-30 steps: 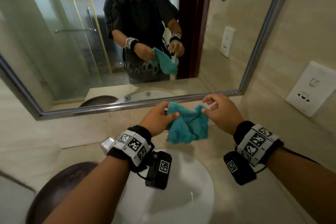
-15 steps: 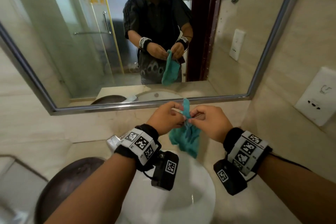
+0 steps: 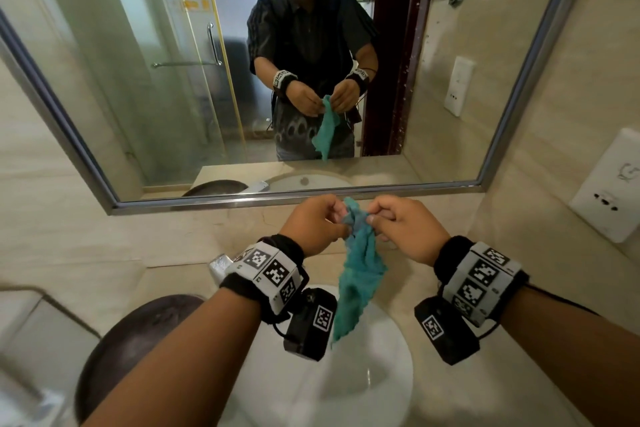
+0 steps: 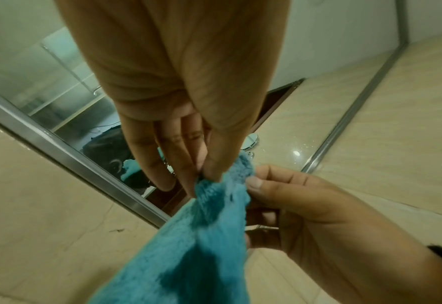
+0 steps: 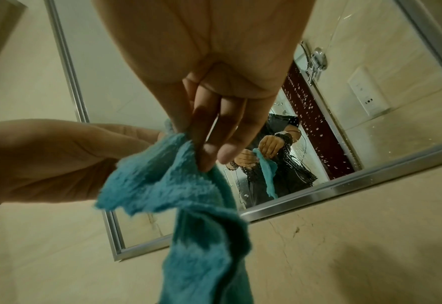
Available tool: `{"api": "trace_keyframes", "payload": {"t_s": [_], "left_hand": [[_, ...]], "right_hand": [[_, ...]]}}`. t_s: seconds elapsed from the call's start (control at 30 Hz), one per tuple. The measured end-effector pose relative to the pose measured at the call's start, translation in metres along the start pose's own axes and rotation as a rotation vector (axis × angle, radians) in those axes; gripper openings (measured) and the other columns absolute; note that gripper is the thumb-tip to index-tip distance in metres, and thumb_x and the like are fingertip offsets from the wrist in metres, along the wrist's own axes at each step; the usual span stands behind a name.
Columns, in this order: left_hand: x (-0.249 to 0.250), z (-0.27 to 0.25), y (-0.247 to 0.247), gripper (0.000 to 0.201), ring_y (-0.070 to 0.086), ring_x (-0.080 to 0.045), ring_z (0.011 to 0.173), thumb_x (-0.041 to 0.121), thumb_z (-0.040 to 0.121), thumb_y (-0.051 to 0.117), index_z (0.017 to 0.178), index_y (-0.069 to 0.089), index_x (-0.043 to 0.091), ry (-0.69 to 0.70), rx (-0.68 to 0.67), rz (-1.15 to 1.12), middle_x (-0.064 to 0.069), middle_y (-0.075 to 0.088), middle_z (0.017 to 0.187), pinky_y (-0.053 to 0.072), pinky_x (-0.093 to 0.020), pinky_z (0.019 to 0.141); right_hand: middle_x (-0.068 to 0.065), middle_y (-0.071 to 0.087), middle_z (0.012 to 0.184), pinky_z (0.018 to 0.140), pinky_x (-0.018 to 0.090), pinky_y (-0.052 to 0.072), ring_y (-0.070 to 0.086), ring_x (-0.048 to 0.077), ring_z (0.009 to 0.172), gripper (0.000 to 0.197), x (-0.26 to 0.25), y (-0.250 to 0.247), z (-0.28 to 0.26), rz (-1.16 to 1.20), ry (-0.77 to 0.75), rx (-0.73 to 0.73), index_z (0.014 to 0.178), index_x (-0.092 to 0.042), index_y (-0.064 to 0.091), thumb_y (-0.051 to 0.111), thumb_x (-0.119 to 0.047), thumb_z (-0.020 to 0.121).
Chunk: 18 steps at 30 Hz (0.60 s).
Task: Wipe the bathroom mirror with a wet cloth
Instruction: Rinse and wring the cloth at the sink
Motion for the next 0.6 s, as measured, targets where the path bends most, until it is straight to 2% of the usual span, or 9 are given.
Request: {"api": "trace_keyframes", "payload": {"t_s": [0.07,0.17,0.23,0.3,0.37,0.43,0.5,0.53,0.6], "left_hand": [[-0.004,-0.002,-0.006,0.027,0.055,-0.017,0.064,-0.001,0.077,0.065,0.072,0.051,0.022,-0.016,0.02,0.008,0.002,0.056,0.067,0.055,-0.046,0.078],[-0.011,-0.006,-0.017,0.026,0.052,-0.018,0.065,0.001,0.083,0.057,0.078,0.044,0.023,-0.036,0.04,-0.002,-0.001,0.054,0.073,0.052,-0.04,0.07],[-0.017,-0.008,-0.022,0.029,0.051,-0.017,0.066,-0.002,0.085,0.053,0.082,0.041,0.025,-0.05,0.03,0.009,-0.002,0.053,0.075,0.048,-0.034,0.066],[-0.021,-0.01,-0.024,0.028,0.055,-0.017,0.067,-0.003,0.087,0.05,0.085,0.042,0.024,-0.079,0.02,-0.006,-0.003,0.058,0.076,0.048,-0.031,0.064],[-0.022,-0.012,-0.023,0.025,0.059,-0.021,0.071,-0.001,0.089,0.047,0.085,0.046,0.023,-0.098,0.021,-0.01,-0.006,0.061,0.078,0.051,-0.035,0.071],[-0.021,-0.012,-0.022,0.026,0.058,-0.024,0.074,0.0,0.089,0.042,0.082,0.047,0.024,-0.102,0.022,0.016,-0.007,0.061,0.078,0.05,-0.038,0.073],[-0.019,-0.013,-0.023,0.024,0.054,-0.02,0.072,0.002,0.091,0.037,0.084,0.047,0.022,-0.108,0.032,0.042,-0.004,0.057,0.077,0.046,-0.034,0.068],[-0.019,-0.012,-0.025,0.022,0.051,-0.017,0.07,0.003,0.092,0.034,0.088,0.047,0.02,-0.105,0.043,0.052,-0.002,0.055,0.077,0.044,-0.031,0.066],[-0.019,-0.012,-0.031,0.018,0.048,-0.013,0.067,0.006,0.095,0.032,0.096,0.046,0.017,-0.106,0.057,0.066,0.001,0.052,0.077,0.041,-0.025,0.06]], "right_hand": [[0.002,0.063,0.076,0.066,0.024,0.05,0.06,0.014,0.07,0.017,0.008,-0.007,0.002,0.026,0.056,0.03,0.083,-0.018,0.054,0.047,-0.01,0.095],[0.011,0.061,0.09,0.073,0.04,0.051,0.06,0.027,0.083,0.018,0.022,-0.02,0.005,0.057,0.157,0.076,0.092,-0.017,0.05,0.035,-0.019,0.1],[0.012,0.058,0.09,0.07,0.036,0.044,0.055,0.026,0.081,0.019,0.025,-0.028,0.006,-0.042,0.171,0.107,0.097,-0.013,0.049,0.032,-0.021,0.101],[0.012,0.056,0.09,0.07,0.033,0.039,0.052,0.023,0.082,0.019,0.024,-0.029,0.007,-0.098,0.16,0.103,0.102,-0.012,0.048,0.033,-0.024,0.101],[0.011,0.058,0.093,0.075,0.037,0.044,0.053,0.022,0.084,0.024,0.023,-0.023,0.007,-0.058,0.169,0.05,0.104,-0.014,0.048,0.037,-0.035,0.099],[0.009,0.061,0.1,0.081,0.038,0.049,0.059,0.02,0.09,0.03,0.021,-0.014,0.006,0.074,0.192,-0.04,0.11,-0.017,0.046,0.051,-0.042,0.092],[0.004,0.06,0.107,0.08,0.033,0.053,0.062,0.018,0.095,0.054,0.016,-0.01,0.005,0.034,0.154,-0.156,0.121,-0.021,0.036,0.072,-0.022,0.08],[0.004,0.059,0.107,0.077,0.034,0.055,0.063,0.021,0.094,0.069,0.017,-0.008,0.006,-0.042,0.127,-0.206,0.126,-0.023,0.031,0.075,-0.009,0.075],[0.007,0.06,0.103,0.071,0.035,0.054,0.063,0.025,0.089,0.075,0.022,-0.011,0.008,-0.117,0.13,-0.224,0.128,-0.026,0.029,0.07,0.004,0.072]]}}
Point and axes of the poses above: each hand's wrist, its own z-axis towards the middle knuckle, its own y-axis out of the palm, x = y × z, the point moved 8 cm from there along z, towards the middle knuckle
